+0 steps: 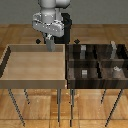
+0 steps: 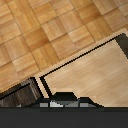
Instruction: Place the milk carton into the appropriate compartment.
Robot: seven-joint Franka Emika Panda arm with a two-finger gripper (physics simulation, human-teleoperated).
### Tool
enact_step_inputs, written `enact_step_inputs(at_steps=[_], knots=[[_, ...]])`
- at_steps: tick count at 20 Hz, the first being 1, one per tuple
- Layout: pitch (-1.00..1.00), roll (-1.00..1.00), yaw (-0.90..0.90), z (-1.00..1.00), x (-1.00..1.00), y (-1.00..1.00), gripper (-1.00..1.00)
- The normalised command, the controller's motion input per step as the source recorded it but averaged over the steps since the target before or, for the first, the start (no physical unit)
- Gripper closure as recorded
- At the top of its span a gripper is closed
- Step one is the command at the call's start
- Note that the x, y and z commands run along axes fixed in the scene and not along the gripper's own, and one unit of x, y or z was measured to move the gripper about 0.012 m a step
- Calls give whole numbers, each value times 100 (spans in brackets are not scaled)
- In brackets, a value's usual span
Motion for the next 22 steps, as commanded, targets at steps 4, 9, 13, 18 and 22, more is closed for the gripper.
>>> enact_step_inputs(at_steps=[4,9,13,18,22], knots=[[0,0,0,0,0,100,100],[0,0,0,0,0,100,100],[0,0,0,0,0,100,100],[0,0,0,0,-67,40,100],[0,0,0,0,-100,0,100]])
